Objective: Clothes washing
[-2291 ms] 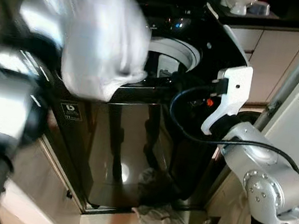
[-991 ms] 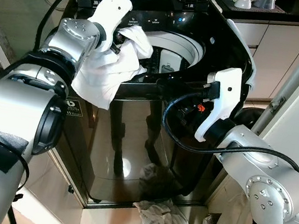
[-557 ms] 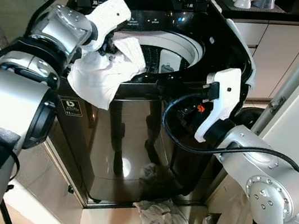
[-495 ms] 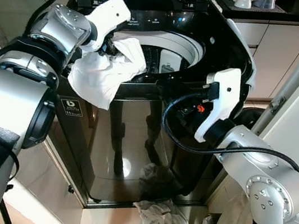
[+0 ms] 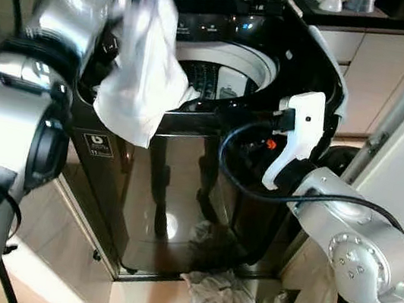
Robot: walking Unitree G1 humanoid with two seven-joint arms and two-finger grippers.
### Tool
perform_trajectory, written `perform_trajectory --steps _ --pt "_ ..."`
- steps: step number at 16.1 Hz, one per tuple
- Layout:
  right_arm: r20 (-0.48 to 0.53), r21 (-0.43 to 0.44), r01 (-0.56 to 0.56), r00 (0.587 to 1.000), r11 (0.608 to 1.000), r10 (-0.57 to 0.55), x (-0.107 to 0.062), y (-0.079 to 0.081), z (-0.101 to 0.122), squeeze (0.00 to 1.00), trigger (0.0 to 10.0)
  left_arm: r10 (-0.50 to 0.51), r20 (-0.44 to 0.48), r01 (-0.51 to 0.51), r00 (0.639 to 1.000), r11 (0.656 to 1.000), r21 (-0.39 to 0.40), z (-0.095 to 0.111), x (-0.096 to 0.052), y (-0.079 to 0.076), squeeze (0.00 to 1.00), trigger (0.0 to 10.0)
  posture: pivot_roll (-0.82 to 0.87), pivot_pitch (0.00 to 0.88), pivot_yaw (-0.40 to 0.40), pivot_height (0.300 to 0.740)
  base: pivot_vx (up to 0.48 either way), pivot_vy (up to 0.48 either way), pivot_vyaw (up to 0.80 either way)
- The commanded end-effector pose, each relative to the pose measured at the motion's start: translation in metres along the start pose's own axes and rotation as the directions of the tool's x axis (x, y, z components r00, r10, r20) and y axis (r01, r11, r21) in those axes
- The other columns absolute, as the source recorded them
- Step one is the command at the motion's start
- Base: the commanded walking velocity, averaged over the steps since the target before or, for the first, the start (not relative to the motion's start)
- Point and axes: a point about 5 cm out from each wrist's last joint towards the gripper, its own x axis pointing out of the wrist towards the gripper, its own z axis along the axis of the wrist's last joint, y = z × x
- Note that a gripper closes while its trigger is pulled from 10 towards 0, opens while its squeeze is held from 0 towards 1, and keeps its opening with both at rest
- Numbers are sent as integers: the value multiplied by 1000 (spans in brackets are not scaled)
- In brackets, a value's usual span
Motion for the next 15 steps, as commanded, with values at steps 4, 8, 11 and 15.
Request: perform_trajectory --steps 4,8,11,15 --pt "19 -15 36 999 999 -36 -1 -4 5 0 10000 -274 -47 277 961 959 67 -12 -2 -34 0 10000 -88 0 109 740 0 0 0" --pt "12 -20 26 1000 999 -26 1 -3 4 0 10000 -613 -322 668 721 738 91 -57 -20 -61 0 10000 -83 0 101 740 0 0 0" --pt "8 -25 23 1000 999 -23 1 -4 4 0 10000 -574 -320 627 754 775 87 -51 -18 -47 0 10000 -81 0 97 740 0 0 0" --pt "14 -29 28 1000 999 -27 2 -4 5 0 10000 -326 -169 347 930 931 113 -22 -5 -21 0 10000 -82 0 101 740 0 0 0"
